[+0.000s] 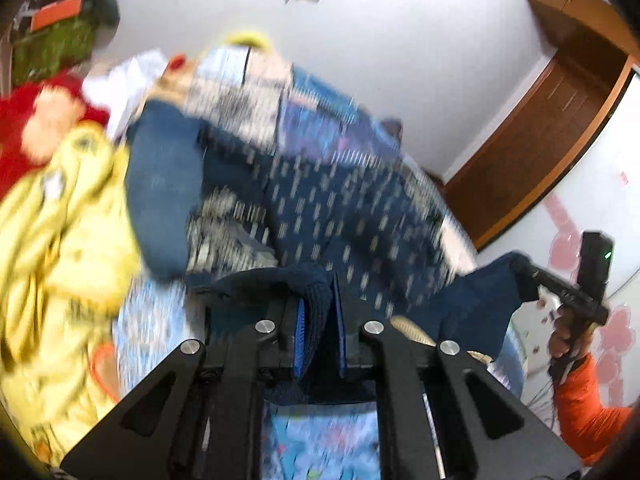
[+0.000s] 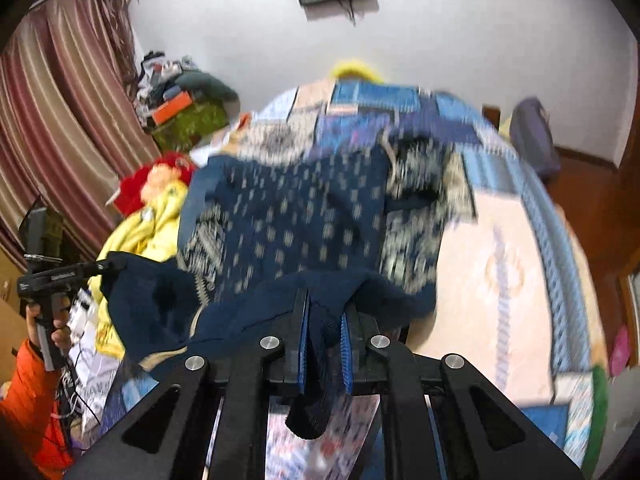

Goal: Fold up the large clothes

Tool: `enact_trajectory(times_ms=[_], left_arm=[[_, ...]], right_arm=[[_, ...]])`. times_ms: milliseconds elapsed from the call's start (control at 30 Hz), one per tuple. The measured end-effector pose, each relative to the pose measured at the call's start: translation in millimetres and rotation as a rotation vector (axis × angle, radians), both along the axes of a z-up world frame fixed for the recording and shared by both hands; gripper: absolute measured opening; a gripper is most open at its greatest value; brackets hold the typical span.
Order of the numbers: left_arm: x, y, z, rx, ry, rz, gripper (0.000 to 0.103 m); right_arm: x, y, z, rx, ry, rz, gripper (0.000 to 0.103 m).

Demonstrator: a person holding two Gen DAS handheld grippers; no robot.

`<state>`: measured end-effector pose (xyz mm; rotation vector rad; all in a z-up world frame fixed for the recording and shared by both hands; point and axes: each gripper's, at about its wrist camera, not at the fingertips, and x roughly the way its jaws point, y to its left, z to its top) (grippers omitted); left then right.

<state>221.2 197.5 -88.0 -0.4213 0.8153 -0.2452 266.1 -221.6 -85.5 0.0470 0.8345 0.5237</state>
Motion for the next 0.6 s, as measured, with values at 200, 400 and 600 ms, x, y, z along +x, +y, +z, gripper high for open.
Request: enact_trajectory(times_ms=[200, 400, 600], left_arm=[[70, 14, 29, 0.061, -0.087, 0.079, 0.011], [156, 39, 5, 0.083, -0.036, 0.186, 0.011], [230, 50, -64, 0.112, 0.092, 0.237, 0.011]], right_arm=[[69, 2, 29, 0.008, -0.057, -0.051, 0.008], [165, 19, 19, -0.032, -0.042, -0.121, 0.008], [261, 43, -34, -0.103, 0.045, -0.177, 0.008]])
